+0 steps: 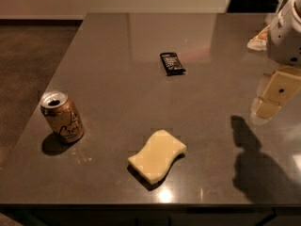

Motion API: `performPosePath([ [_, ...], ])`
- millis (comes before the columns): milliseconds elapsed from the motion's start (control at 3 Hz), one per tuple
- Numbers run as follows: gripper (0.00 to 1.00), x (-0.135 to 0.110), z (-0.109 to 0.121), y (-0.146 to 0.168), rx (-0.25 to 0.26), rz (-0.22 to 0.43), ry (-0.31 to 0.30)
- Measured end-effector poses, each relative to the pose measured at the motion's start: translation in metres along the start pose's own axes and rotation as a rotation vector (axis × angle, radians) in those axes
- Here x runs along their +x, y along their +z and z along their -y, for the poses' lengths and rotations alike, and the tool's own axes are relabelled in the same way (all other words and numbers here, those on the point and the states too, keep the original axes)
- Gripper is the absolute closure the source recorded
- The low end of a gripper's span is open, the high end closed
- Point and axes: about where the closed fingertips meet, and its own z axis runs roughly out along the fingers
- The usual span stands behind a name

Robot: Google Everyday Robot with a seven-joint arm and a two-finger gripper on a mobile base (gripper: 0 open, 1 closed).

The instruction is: Move sponge near rxbar chocolate

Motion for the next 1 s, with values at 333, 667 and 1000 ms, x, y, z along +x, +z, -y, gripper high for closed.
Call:
performPosePath([
  [333, 0.0, 0.0, 0.0, 0.0, 0.0, 0.0, 0.0],
  [667, 0.0, -0.007, -0.013, 0.006, -0.034, 0.073, -0.009],
  [1000, 0.0, -0.022, -0.047, 0.018, -0.087, 0.193, -0.022],
])
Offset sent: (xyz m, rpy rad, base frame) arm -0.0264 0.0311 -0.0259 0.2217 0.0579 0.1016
